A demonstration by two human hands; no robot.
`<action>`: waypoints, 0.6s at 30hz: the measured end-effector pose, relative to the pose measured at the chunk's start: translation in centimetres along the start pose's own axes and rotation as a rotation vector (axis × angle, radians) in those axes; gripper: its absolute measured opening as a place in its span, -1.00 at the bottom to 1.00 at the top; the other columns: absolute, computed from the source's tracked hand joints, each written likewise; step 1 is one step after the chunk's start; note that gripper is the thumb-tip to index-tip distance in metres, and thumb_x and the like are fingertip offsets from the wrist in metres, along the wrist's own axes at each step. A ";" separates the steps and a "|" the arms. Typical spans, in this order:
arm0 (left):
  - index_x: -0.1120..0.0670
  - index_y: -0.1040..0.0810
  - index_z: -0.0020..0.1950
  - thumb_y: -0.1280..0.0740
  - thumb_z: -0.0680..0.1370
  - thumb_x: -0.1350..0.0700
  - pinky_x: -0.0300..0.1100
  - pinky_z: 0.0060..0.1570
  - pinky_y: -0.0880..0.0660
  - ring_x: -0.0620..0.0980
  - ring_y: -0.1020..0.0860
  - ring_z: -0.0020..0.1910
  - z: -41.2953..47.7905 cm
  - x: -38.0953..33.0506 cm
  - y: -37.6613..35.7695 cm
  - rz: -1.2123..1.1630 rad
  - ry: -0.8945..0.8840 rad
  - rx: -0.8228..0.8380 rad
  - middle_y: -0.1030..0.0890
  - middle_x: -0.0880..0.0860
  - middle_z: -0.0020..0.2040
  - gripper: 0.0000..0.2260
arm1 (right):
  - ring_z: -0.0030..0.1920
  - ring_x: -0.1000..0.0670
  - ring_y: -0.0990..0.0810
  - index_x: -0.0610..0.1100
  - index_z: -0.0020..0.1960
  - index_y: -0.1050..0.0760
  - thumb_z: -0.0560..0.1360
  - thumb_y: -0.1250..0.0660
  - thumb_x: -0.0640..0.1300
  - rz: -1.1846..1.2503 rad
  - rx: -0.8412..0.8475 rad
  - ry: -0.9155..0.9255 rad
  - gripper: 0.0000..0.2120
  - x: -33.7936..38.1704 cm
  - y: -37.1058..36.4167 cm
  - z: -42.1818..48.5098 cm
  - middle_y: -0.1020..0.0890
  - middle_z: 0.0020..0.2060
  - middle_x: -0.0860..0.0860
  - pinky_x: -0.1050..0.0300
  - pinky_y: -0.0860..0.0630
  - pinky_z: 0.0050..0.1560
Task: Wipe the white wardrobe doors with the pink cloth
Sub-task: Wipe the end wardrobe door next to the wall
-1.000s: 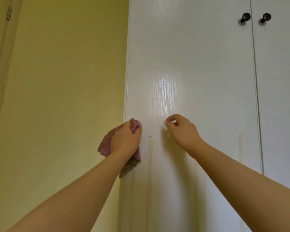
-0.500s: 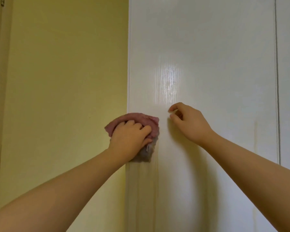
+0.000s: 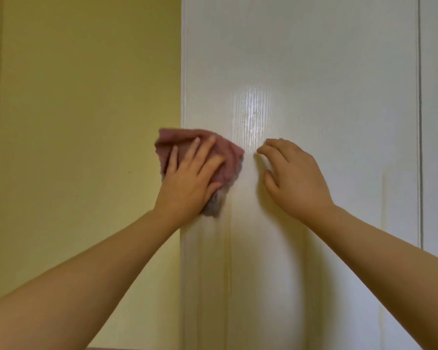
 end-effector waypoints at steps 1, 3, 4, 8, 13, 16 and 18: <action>0.07 -0.29 0.36 -0.11 0.55 -0.03 0.26 0.30 -0.23 0.18 -0.20 0.39 0.5 0.3 -0.3 -0.018 0.054 0.010 -0.39 0.21 0.41 -0.60 | 0.23 -0.27 -0.48 -0.21 0.20 -0.51 0.44 -0.08 -0.13 -0.033 0.019 0.006 -0.58 0.0 -0.4 0.2 -0.54 0.20 -0.17 -0.14 -0.43 0.16; 0.09 -0.18 0.48 -0.04 0.62 -0.02 0.36 0.30 -0.20 0.26 -0.17 0.43 -2.1 -0.9 -1.5 -0.032 0.045 -0.006 -0.31 0.23 0.44 -0.56 | 0.29 -0.30 -0.42 -0.20 0.25 -0.48 0.46 -0.05 -0.08 -0.103 0.039 0.018 -0.54 -0.2 -1.5 0.2 -0.50 0.26 -0.19 -0.18 -0.39 0.21; 0.09 -0.11 0.53 0.01 0.66 -0.02 0.34 0.35 -0.17 0.29 -0.16 0.44 -4.5 -2.2 -2.0 -0.031 0.017 0.015 -0.26 0.22 0.47 -0.55 | 0.32 -0.31 -0.38 -0.19 0.29 -0.45 0.48 -0.03 -0.05 -0.137 0.063 0.027 -0.52 -0.3 -2.0 0.0 -0.47 0.30 -0.19 -0.18 -0.34 0.26; 0.09 -0.16 0.50 0.09 0.67 -0.07 0.17 0.35 -0.10 0.21 -0.23 0.41 -8.6 -3.8 -1.1 -0.002 -0.117 0.095 -0.26 0.15 0.47 -0.55 | 0.48 -0.19 -0.10 -0.06 0.48 -0.20 0.52 0.13 0.06 -0.202 0.158 0.033 -0.44 -1.0 -2.7 -1.0 -0.19 0.48 -0.11 0.04 0.08 0.42; 0.17 -0.15 0.47 0.07 0.64 -0.07 0.11 0.38 -0.04 0.17 -0.15 0.45 -0.6 -0.6 -1.0 0.061 0.098 0.004 -0.26 0.21 0.47 -0.53 | 0.43 -0.21 -0.21 -0.11 0.46 -0.24 0.56 0.02 0.01 -0.260 0.042 0.048 -0.51 -1.1 -3.7 -1.1 -0.29 0.43 -0.16 0.04 0.13 0.41; 0.19 -0.16 0.46 0.02 0.63 -0.04 0.10 0.42 0.01 0.17 -0.15 0.45 -3.0 -2.2 -1.7 -0.018 0.177 -0.006 -0.29 0.22 0.45 -0.53 | 0.44 -0.18 -0.17 -0.11 0.46 -0.21 0.57 0.02 0.02 -0.269 0.017 0.052 -0.51 -1.3 -4.0 -1.1 -0.28 0.43 -0.16 0.05 0.15 0.41; 0.20 -0.18 0.46 0.09 0.66 -0.07 0.10 0.40 -0.06 0.18 -0.21 0.44 -5.0 -2.7 -1.4 -0.014 0.041 0.060 -0.30 0.21 0.44 -0.53 | 0.43 -0.16 -0.19 -0.09 0.46 -0.23 0.57 0.02 0.03 -0.274 0.027 0.063 -0.51 -1.5 -3.8 -0.9 -0.28 0.43 -0.14 0.07 0.15 0.41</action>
Point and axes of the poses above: each hand's wrist, its own z-axis towards the middle knuckle, its own y-axis out of the back of the hand, x = y × z, the point moved 5 cm from there along z, towards the middle knuckle
